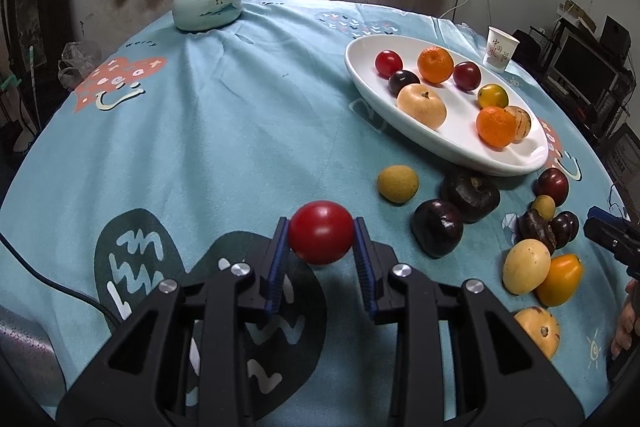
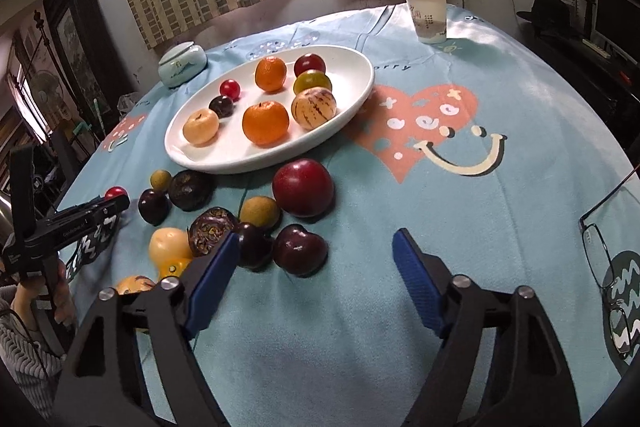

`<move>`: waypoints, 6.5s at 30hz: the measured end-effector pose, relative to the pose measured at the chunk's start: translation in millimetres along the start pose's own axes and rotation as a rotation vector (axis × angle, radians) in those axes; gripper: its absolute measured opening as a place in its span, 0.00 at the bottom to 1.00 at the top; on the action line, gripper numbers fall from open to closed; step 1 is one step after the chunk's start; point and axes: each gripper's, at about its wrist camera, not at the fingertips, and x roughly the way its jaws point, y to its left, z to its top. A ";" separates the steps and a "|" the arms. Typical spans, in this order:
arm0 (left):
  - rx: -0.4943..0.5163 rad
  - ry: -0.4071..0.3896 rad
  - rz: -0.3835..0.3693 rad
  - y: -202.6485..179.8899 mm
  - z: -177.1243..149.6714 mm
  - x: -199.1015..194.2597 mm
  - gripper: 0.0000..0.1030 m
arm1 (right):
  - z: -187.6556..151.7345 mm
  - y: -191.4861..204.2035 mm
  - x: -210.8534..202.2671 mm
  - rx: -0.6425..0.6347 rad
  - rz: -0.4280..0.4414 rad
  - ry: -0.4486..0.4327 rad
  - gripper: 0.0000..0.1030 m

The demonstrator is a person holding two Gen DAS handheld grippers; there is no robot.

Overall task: Organize fruits
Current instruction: 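Grasp the dark red plum with the right tool while the left tool holds the red fruit, then carry the red fruit and the dark red plum onto the plate with both tools, then open both tools to release the fruits onto the plate, then withdraw both tools from the plate toward the remaining fruits, then grasp the dark purple plum with the left tool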

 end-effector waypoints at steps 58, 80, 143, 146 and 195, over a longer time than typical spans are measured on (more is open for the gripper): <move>-0.006 -0.070 -0.061 -6.8 -2.1 -28.7 0.31 | 4.7 0.5 -11.9 -0.008 0.040 -0.048 0.31; 0.098 -0.177 -0.153 -99.9 127.4 -10.5 0.31 | 183.1 53.3 -37.2 -0.104 0.152 -0.336 0.31; -0.020 -0.109 0.022 -22.7 2.5 -29.9 0.87 | 41.7 9.0 -35.4 -0.014 -0.030 -0.290 0.99; 0.025 -0.093 0.035 -30.4 -3.9 -26.3 0.87 | 30.3 -1.8 -37.0 0.040 -0.035 -0.266 0.99; 0.082 0.057 -0.100 -37.4 2.5 20.5 0.44 | 22.9 -11.9 -19.4 0.092 -0.012 -0.163 0.99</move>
